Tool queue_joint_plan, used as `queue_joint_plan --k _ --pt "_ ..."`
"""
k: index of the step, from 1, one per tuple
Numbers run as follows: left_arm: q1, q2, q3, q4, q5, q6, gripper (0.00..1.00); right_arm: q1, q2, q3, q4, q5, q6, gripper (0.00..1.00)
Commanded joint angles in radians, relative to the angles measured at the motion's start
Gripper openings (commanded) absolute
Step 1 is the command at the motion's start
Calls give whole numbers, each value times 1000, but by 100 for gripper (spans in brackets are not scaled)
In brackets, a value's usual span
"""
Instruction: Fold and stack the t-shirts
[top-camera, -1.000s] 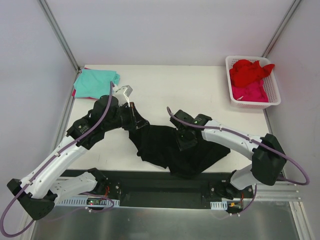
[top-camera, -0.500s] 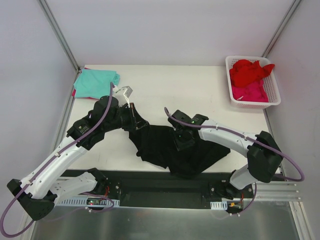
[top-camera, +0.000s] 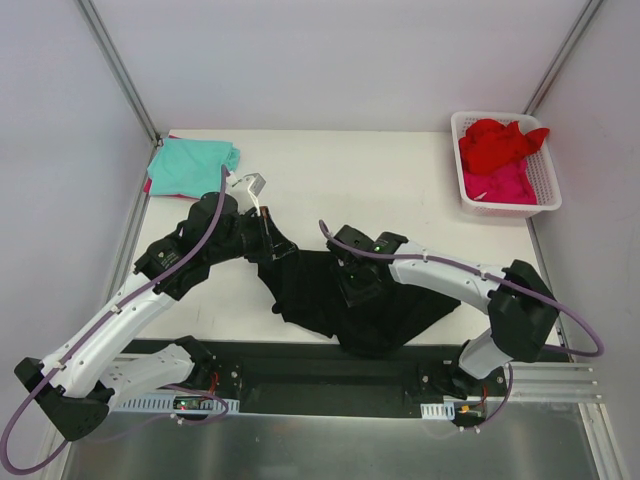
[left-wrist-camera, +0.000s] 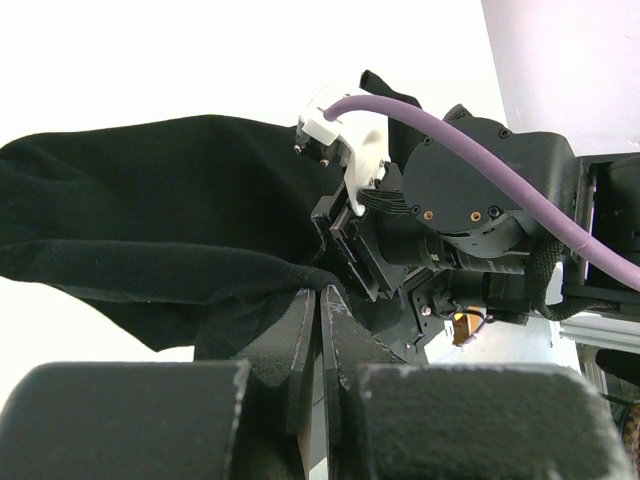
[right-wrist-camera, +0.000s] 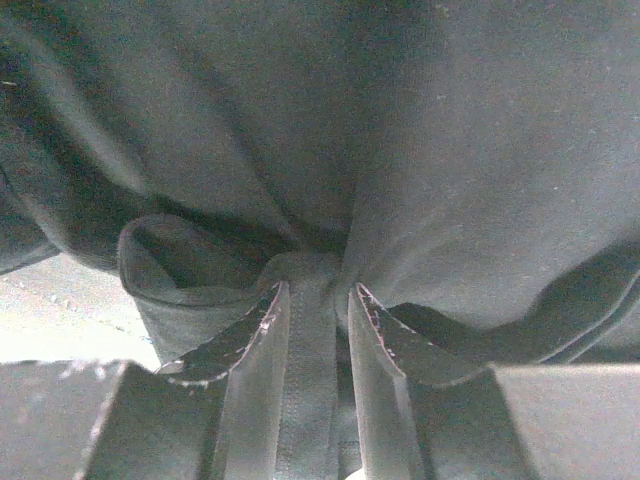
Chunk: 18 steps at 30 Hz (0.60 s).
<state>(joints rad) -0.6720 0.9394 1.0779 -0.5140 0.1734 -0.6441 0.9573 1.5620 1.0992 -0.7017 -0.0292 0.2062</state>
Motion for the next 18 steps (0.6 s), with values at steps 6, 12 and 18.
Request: queue_joint_plan --k 6,12,18 --pt "9 -17 -9 20 -2 -11 0 27 -36 48 -70 23 24 33" --pt "9 -30 -12 20 -3 -12 0 49 -74 8 -82 58 48 33" --pt "11 -34 -15 20 -2 -22 0 86 -114 -39 -96 67 84 33"
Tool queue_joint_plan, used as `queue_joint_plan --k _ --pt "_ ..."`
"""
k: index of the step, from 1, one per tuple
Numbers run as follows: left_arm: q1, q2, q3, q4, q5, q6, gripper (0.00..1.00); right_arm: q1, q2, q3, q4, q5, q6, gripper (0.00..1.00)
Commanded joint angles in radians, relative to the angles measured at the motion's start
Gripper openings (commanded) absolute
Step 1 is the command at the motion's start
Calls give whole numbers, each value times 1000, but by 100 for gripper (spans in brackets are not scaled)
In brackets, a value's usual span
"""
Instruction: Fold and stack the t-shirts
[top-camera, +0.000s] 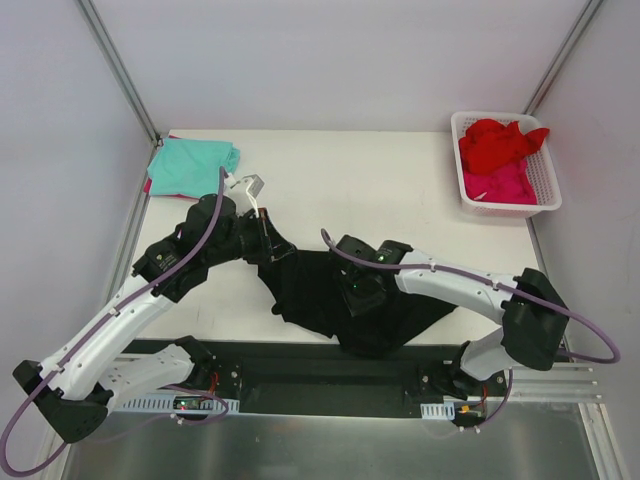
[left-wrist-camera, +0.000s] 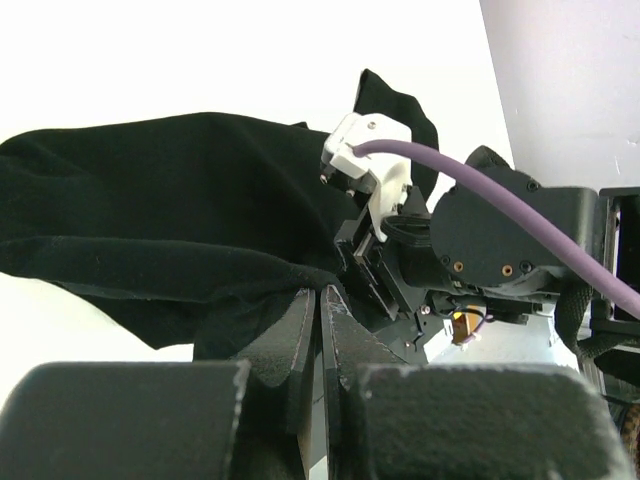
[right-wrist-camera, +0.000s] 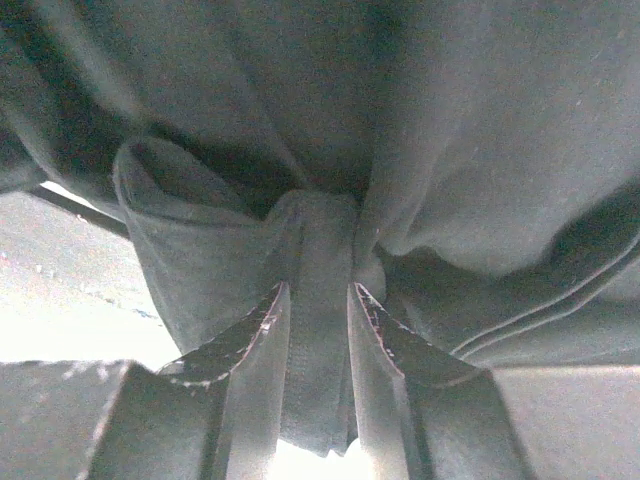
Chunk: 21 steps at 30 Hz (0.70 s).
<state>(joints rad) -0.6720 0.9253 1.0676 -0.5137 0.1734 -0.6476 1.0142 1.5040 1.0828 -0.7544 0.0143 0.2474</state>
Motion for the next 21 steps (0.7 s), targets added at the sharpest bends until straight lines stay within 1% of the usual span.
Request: queue_joint_plan --k 1,6,12,15,16,18,20,21 --pt "9 -22 -5 18 -5 -18 0 32 -60 -26 -51 29 47 33" --pt "9 -16 -1 20 -2 -23 0 53 -85 -55 -53 42 69 32" --pt "11 -14 3 20 0 -18 0 58 -82 -75 -29 38 79 27" --pt "9 -13 6 20 -2 -18 0 60 -73 -55 -39 44 76 23" --pt "9 -11 8 21 0 -17 0 61 -68 -47 -42 49 73 20" --pt "9 -9 8 21 0 -17 0 60 -64 -31 -60 64 69 17" --pt "9 -9 9 21 -3 -17 0 60 -54 0 -74 78 56 11" --pt "9 -5 9 21 -2 -17 0 60 -51 12 -95 101 52 5"
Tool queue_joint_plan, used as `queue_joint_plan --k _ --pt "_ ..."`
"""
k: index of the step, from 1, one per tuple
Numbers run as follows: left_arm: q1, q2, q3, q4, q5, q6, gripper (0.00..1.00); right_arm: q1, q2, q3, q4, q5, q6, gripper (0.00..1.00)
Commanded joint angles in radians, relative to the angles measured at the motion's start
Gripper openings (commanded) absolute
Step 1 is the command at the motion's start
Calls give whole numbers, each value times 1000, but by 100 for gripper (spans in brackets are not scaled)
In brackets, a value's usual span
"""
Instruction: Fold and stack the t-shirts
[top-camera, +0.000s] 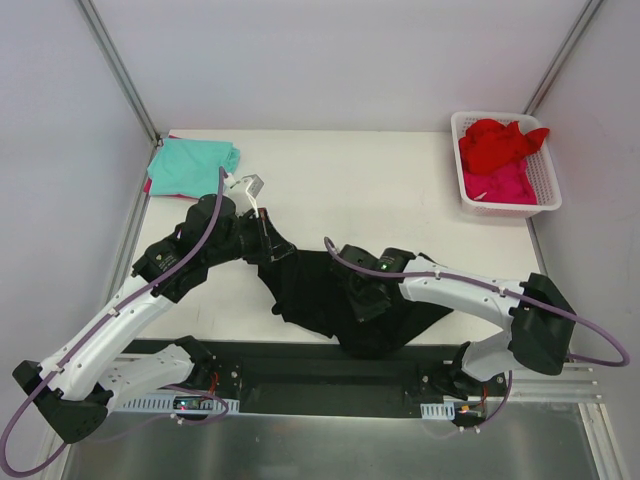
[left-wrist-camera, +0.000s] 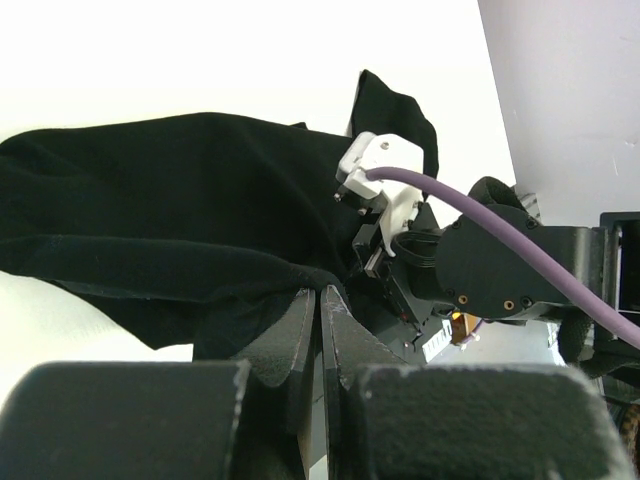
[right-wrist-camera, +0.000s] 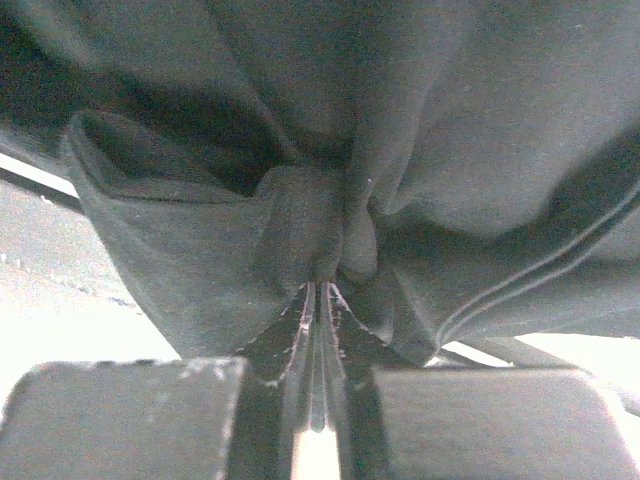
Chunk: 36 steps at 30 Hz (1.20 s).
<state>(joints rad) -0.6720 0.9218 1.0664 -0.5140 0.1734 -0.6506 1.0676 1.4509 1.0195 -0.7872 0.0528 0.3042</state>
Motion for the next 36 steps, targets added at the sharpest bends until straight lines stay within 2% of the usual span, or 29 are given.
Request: queue_joint_plan --k 1,7,15,17,21,26,32,36 --pt "9 -1 10 20 -5 -14 0 5 5 112 -76 77 -17 2" --pt "9 15 23 22 -3 -8 0 -67 -15 260 -182 159 -71 1" --pt "9 29 40 25 -5 -1 0 -204 -35 540 -335 209 -189 1" --pt "9 31 41 25 -3 0 0 -216 -55 554 -354 223 -198 1" --pt "9 38 44 26 -3 3 0 -245 -99 510 -372 223 -215 1" --pt "9 45 44 29 0 8 0 -251 -182 354 -371 255 -192 1" --pt "12 68 49 40 12 5 0 -239 -299 225 -370 144 -120 1" --pt "11 65 34 54 12 -1 0 -198 -451 97 -333 47 -22 1"
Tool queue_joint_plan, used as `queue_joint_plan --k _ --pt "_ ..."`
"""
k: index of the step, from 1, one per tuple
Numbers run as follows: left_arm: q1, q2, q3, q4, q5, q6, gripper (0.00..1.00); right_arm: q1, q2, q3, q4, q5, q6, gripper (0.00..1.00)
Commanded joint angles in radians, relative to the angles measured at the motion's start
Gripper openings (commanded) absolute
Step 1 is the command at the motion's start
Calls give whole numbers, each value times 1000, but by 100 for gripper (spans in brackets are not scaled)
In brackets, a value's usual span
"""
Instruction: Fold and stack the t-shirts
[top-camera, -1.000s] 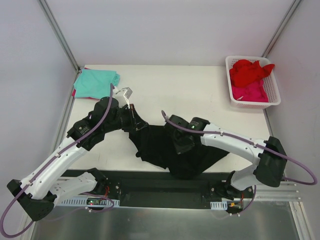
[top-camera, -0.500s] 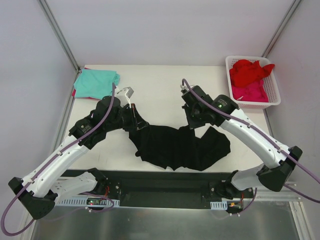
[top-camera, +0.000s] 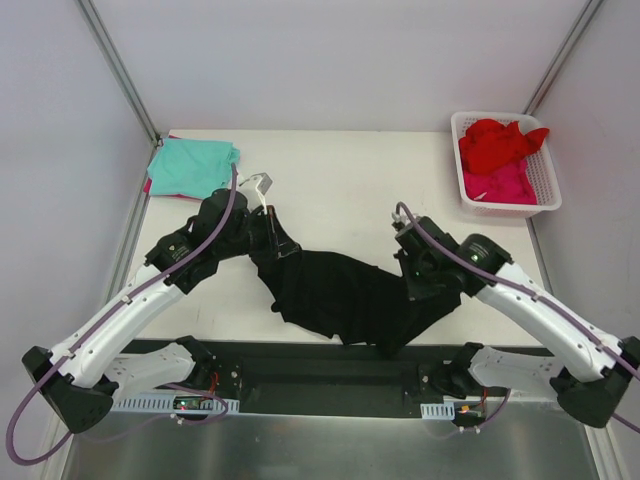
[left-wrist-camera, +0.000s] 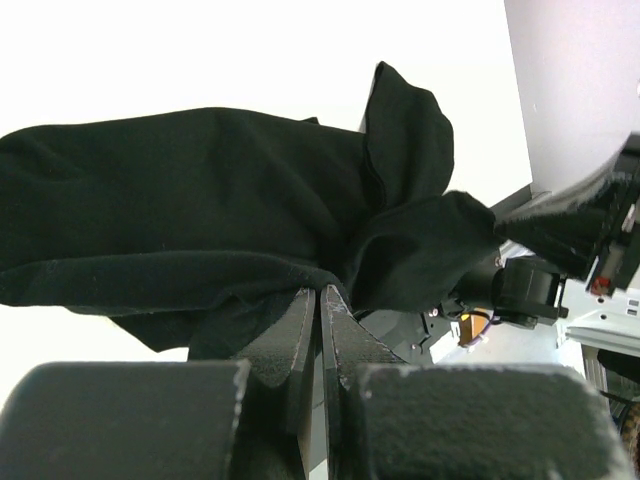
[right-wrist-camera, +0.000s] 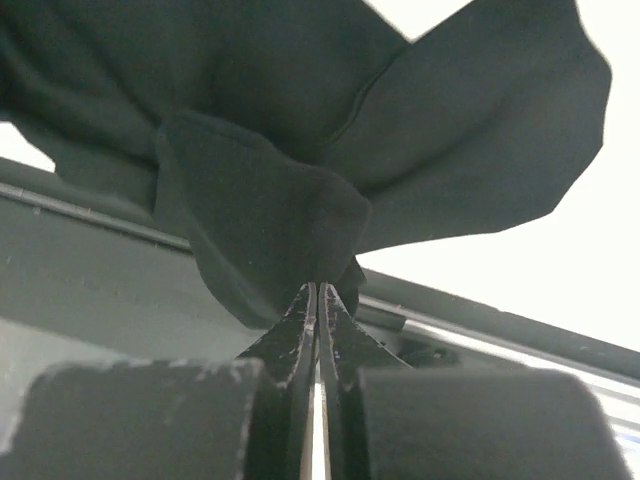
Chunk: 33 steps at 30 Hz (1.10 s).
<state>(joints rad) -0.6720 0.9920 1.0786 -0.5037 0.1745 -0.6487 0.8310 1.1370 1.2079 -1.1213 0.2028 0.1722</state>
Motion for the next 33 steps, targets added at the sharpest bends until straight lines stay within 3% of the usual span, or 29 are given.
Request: queue_joint_plan --k 1,5,13,20,26,30,33 --pt "11 -4 18 48 11 -5 0 42 -188 -106 -6 -103 127 1" --pt "12 7 15 53 13 -3 0 77 -299 -154 -64 -103 196 1" --pt "11 14 29 60 3 -9 0 86 -333 1 -178 44 181 1" --pt "54 45 112 50 -59 29 0 80 -221 229 -53 238 -58 1" --pt "182 180 461 7 -108 161 0 -42 -57 517 153 354 -353 1" --pt "242 260 821 -18 -269 273 0 -113 36 755 284 375 -558 1" --pt "259 289 993 -26 -387 356 0 -162 79 909 368 368 -720 1"
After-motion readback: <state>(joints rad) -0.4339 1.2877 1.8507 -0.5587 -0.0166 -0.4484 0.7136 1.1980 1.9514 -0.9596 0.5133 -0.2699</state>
